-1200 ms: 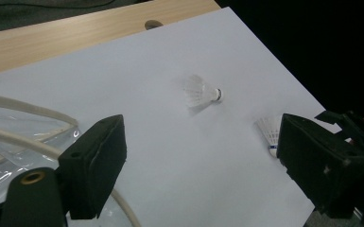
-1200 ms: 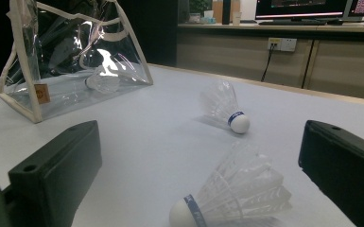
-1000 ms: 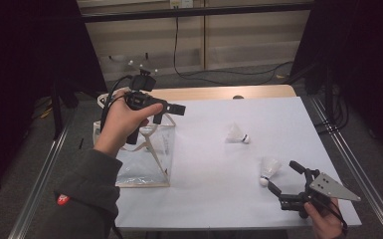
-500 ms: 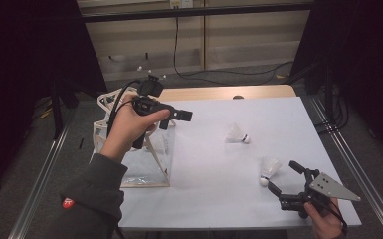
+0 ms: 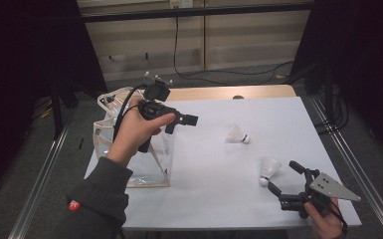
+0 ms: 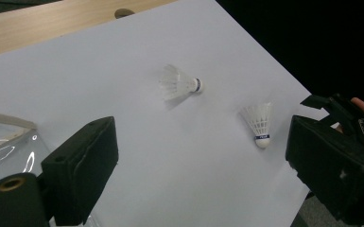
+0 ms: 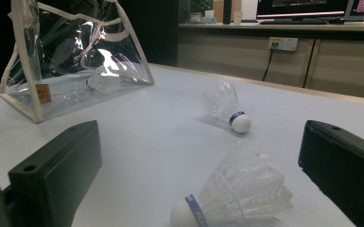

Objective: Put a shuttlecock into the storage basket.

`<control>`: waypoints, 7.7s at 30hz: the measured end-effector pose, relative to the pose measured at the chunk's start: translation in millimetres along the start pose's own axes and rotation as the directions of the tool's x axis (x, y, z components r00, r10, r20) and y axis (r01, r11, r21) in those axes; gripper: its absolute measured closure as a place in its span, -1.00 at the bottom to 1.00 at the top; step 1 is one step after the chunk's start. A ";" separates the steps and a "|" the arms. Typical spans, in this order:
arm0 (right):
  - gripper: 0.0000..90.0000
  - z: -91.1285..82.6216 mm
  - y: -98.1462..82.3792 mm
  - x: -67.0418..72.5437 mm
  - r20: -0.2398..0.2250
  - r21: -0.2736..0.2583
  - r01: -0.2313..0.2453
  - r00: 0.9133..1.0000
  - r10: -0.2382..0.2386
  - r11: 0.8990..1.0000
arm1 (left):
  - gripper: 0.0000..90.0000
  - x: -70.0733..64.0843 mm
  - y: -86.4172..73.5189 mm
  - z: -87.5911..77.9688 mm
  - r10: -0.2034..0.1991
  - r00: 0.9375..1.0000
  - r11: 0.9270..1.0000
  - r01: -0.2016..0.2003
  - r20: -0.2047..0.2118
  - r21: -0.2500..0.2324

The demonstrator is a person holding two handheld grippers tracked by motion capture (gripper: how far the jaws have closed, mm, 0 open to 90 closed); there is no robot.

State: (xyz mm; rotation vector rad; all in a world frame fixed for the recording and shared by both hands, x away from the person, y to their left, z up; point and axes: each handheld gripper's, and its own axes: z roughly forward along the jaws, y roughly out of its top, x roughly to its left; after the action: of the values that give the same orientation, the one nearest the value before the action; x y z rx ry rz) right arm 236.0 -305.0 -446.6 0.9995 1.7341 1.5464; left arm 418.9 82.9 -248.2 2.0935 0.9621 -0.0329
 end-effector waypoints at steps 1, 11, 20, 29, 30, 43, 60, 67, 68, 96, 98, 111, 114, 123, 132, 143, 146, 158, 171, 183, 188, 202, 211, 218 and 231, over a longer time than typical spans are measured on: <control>-1.00 -0.1 0.1 0.2 -0.001 0.001 -0.002 1.000 0.002 1.000 | -0.77 -0.4 -0.5 0.8 0.002 1.000 1.000 -0.002 0.004 0.000; -1.00 -0.2 -0.1 -0.5 -0.004 0.007 0.000 1.000 0.000 1.000 | -0.79 -4.0 -5.1 9.7 0.022 1.000 1.000 -0.022 0.014 0.014; -1.00 -0.2 0.0 -0.7 -0.004 0.008 -0.002 1.000 0.002 1.000 | -0.82 -8.8 -8.6 17.6 0.035 0.999 0.999 -0.035 0.022 0.015; -1.00 -0.3 0.1 -0.9 -0.004 0.008 -0.005 1.000 0.005 1.000 | -0.84 -10.2 -14.4 23.9 0.052 0.998 0.999 -0.052 0.021 0.014; -1.00 -0.2 0.1 -1.0 -0.005 0.009 -0.004 1.000 0.004 1.000 | -0.84 -10.5 -15.2 24.9 0.053 0.998 0.999 -0.053 0.023 0.014; -1.00 0.4 0.1 -0.6 -0.009 0.010 -0.003 1.000 0.003 1.000 | -0.84 -15.9 -25.2 36.2 0.067 0.997 0.998 -0.067 0.042 0.010; -1.00 0.5 -0.1 -1.1 -0.010 0.011 -0.002 1.000 0.002 1.000 | -0.85 -23.1 -39.7 54.8 0.085 0.995 0.996 -0.086 0.056 0.009; -1.00 0.4 0.0 -1.0 -0.011 0.010 -0.003 1.000 0.003 1.000 | -0.86 -23.2 -46.0 61.7 0.088 0.994 0.996 -0.089 0.061 0.014; -1.00 0.3 0.0 -0.9 -0.010 0.011 -0.004 1.000 0.004 1.000 | -0.86 -23.2 -46.7 62.2 0.092 0.994 0.995 -0.093 0.060 0.018; -1.00 0.2 -0.1 -0.7 -0.010 0.009 -0.002 1.000 0.002 1.000 | -0.87 -24.8 -67.4 87.4 0.099 0.992 0.994 -0.102 0.075 0.041; -1.00 0.1 -0.1 -0.8 -0.010 0.009 -0.002 1.000 0.002 1.000 | -0.87 -24.9 -68.8 89.0 0.099 0.992 0.994 -0.102 0.080 0.045; -1.00 0.0 -0.2 -0.8 -0.011 0.010 -0.001 1.000 0.001 1.000 | -0.88 -28.1 -75.8 99.1 0.112 0.990 0.991 -0.117 0.088 0.062; -1.00 -0.1 -0.1 -0.7 -0.011 0.010 -0.001 1.000 0.001 1.000 | -0.88 -29.7 -77.2 102.0 0.116 0.989 0.991 -0.122 0.096 0.059; -1.00 -0.5 0.0 -0.8 -0.010 0.010 0.000 1.000 0.000 1.000 | -0.88 -30.2 -81.0 110.2 0.139 0.985 0.988 -0.146 0.102 0.059; -1.00 -0.3 -0.1 -0.7 -0.009 0.012 -0.003 1.000 0.003 1.000 | -0.88 -34.2 -83.6 115.9 0.158 0.982 0.984 -0.165 0.099 0.068; -1.00 -1.8 -0.2 -2.5 -0.007 0.009 -0.003 1.000 0.003 1.000 | -0.88 -37.8 -85.8 127.7 0.166 0.980 0.983 -0.173 0.107 0.055; -1.00 -1.7 -0.3 -3.0 -0.007 0.008 -0.006 1.000 0.006 1.000 | -0.88 -39.5 -86.3 130.3 0.174 0.980 0.982 -0.180 0.102 0.055; -1.00 -1.6 -0.4 -3.7 -0.004 0.009 -0.001 1.000 0.001 1.000 | -0.87 -44.6 -91.0 140.0 0.183 0.978 0.979 -0.191 0.101 0.069; -1.00 -1.2 -0.4 -4.3 -0.001 0.009 -0.001 1.000 0.001 1.000 | -0.86 -52.8 -95.2 155.2 0.192 0.975 0.977 -0.200 0.116 0.070; -1.00 0.7 -0.5 -3.7 -0.006 0.014 0.003 1.000 -0.003 1.000 | -0.83 -59.4 -96.7 164.3 0.212 0.971 0.974 -0.219 0.110 0.059; -1.00 0.5 -0.6 -3.9 -0.005 0.014 0.001 1.000 -0.001 1.000 | -0.83 -61.3 -97.8 171.1 0.210 0.971 0.974 -0.218 0.111 0.062; -1.00 2.6 0.1 -3.4 -0.012 0.013 0.000 1.000 0.000 1.000 | -0.82 -67.9 -99.2 178.8 0.226 0.967 0.970 -0.234 0.117 0.061; -1.00 2.5 -0.3 -3.9 -0.009 0.014 -0.005 1.000 0.005 1.000 | -0.82 -69.5 -100.7 184.3 0.221 0.968 0.972 -0.229 0.120 0.060; -1.00 2.6 -0.2 -3.9 -0.011 0.014 -0.001 1.000 0.001 1.000 | -0.82 -70.1 -101.2 185.2 0.227 0.966 0.970 -0.236 0.121 0.064; -1.00 5.2 0.3 -2.7 -0.022 0.015 0.006 1.000 -0.005 1.000 | -0.82 -72.2 -102.1 185.5 0.221 0.967 0.972 -0.230 0.124 0.058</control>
State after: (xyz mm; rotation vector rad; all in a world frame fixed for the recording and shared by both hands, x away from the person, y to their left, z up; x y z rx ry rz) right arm 241.9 -304.5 -447.1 0.9877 1.7639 1.5486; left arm 355.5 -50.4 -416.3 2.2296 0.6573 -0.0736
